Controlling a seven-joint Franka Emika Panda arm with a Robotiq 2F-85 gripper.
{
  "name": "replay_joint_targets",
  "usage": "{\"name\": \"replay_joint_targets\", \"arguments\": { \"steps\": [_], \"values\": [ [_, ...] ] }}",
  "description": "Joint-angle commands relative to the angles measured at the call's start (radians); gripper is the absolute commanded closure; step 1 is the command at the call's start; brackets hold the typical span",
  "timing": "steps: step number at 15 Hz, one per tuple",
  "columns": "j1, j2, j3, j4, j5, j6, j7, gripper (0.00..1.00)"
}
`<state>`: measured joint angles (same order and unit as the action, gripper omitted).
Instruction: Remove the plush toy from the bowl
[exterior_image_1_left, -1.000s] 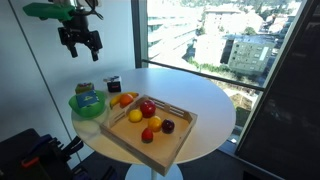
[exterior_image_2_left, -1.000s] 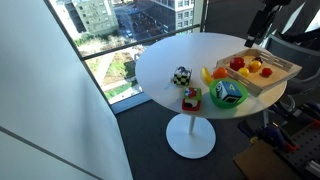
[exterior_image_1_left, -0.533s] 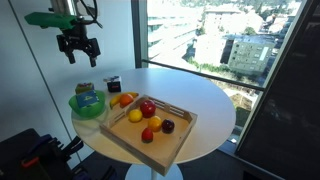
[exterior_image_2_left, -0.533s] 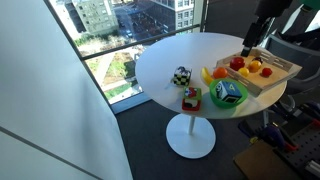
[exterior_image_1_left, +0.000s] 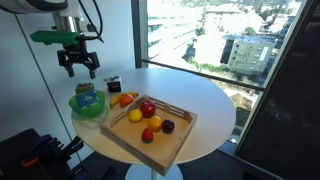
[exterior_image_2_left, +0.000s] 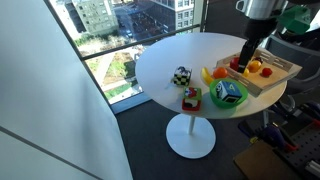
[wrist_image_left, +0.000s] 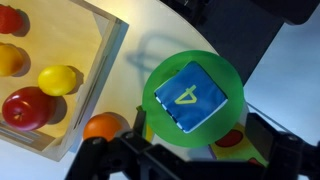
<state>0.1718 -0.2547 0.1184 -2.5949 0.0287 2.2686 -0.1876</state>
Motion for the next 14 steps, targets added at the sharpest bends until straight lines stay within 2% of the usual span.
{"name": "replay_joint_targets", "arguments": {
  "steps": [1, 5, 14],
  "values": [
    [0.003, 0.039, 0.010, -0.005, -0.036, 0.027, -0.014, 0.00],
    [0.007, 0.080, 0.012, -0.014, -0.054, 0.081, -0.061, 0.00],
    [0.026, 0.172, 0.009, -0.029, -0.019, 0.260, -0.271, 0.00]
  ]
}}
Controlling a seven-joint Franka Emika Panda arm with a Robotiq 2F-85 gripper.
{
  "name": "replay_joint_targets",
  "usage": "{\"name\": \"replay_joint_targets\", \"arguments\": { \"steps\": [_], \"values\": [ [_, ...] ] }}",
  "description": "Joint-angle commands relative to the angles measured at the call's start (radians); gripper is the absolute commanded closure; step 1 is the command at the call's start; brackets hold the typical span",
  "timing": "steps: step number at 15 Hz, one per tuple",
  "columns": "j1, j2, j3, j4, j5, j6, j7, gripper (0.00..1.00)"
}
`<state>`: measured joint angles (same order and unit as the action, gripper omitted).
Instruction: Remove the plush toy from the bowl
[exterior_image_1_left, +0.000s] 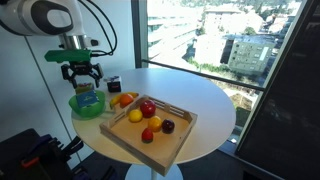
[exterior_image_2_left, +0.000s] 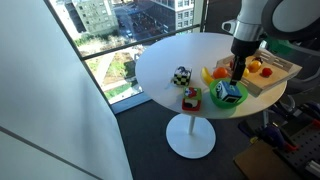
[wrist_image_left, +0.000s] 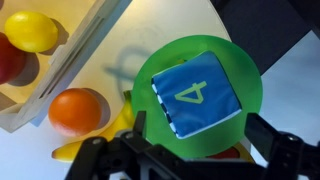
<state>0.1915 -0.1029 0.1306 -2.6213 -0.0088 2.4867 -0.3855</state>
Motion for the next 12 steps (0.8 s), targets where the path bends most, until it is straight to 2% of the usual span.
{"name": "replay_joint_targets", "arguments": {
  "steps": [1, 7, 12],
  "values": [
    [0.007, 0.029, -0.002, -0.002, 0.021, 0.051, -0.092, 0.00],
    [0.008, 0.065, 0.005, 0.002, 0.099, 0.061, -0.224, 0.00],
    [0.004, 0.078, 0.014, 0.000, 0.101, 0.067, -0.264, 0.00]
  ]
}}
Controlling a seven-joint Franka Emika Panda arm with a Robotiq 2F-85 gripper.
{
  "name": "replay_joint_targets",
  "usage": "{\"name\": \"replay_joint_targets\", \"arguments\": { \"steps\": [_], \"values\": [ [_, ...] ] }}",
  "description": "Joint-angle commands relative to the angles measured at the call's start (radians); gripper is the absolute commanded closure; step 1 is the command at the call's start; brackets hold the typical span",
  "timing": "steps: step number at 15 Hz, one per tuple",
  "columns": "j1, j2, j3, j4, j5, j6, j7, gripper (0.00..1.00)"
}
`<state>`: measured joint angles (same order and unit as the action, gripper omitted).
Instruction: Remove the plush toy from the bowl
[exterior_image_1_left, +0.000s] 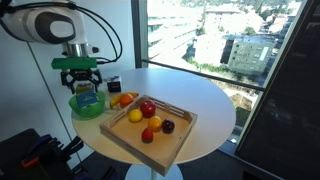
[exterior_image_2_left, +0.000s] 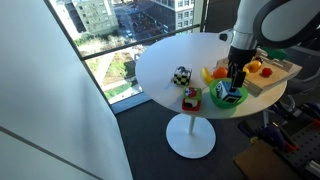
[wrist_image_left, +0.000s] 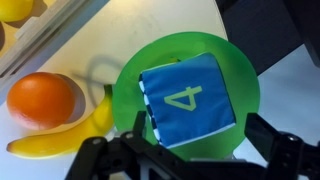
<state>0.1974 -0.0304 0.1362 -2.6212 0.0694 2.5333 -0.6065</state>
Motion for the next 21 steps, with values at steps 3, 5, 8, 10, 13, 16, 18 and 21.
{"name": "replay_joint_targets", "arguments": {
  "steps": [3, 5, 8, 10, 13, 16, 18, 21],
  "values": [
    [-0.003, 0.012, 0.013, -0.006, 0.016, 0.040, -0.045, 0.00],
    [-0.004, 0.019, 0.016, -0.008, 0.012, 0.060, -0.047, 0.00],
    [-0.006, 0.033, 0.022, -0.012, 0.004, 0.093, -0.042, 0.00],
    [-0.008, 0.042, 0.027, -0.012, 0.007, 0.107, -0.045, 0.00],
    [-0.010, 0.054, 0.032, -0.011, 0.006, 0.115, -0.045, 0.00],
    [-0.014, 0.061, 0.034, -0.012, -0.004, 0.122, -0.038, 0.00],
    [-0.016, 0.063, 0.033, -0.014, -0.014, 0.122, -0.031, 0.00],
    [-0.018, 0.068, 0.032, -0.014, -0.027, 0.123, -0.023, 0.00]
  ]
}}
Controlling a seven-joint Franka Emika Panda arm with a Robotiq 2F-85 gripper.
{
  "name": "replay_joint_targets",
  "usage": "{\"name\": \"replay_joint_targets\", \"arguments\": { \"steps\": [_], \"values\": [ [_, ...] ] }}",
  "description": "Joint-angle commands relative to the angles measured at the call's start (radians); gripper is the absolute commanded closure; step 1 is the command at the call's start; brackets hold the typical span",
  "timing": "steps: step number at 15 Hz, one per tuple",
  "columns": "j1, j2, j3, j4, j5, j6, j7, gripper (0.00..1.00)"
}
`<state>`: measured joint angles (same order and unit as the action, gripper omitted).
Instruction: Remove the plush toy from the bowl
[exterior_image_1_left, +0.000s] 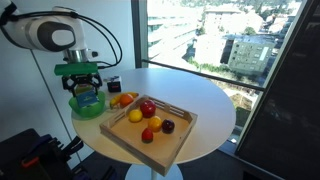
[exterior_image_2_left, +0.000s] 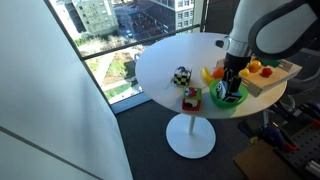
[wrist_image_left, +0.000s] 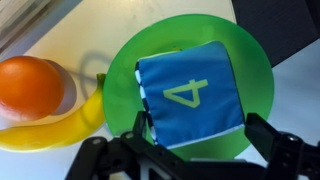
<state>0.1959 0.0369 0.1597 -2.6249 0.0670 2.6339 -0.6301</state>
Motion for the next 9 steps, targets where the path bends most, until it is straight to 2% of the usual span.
{"name": "replay_joint_targets", "arguments": {
  "steps": [1, 2, 3, 4, 6, 9],
  "values": [
    [-0.017, 0.002, 0.008, -0.010, -0.027, 0.023, 0.003, 0.00],
    [-0.018, 0.004, 0.008, -0.010, -0.030, 0.023, 0.006, 0.00],
    [-0.019, 0.007, 0.008, -0.010, -0.036, 0.025, 0.011, 0.16],
    [-0.020, 0.008, 0.008, -0.010, -0.042, 0.024, 0.014, 0.26],
    [-0.021, 0.001, 0.008, -0.009, -0.048, 0.019, 0.023, 0.43],
    [-0.023, -0.017, 0.007, -0.003, -0.053, -0.004, 0.047, 0.63]
  ]
}}
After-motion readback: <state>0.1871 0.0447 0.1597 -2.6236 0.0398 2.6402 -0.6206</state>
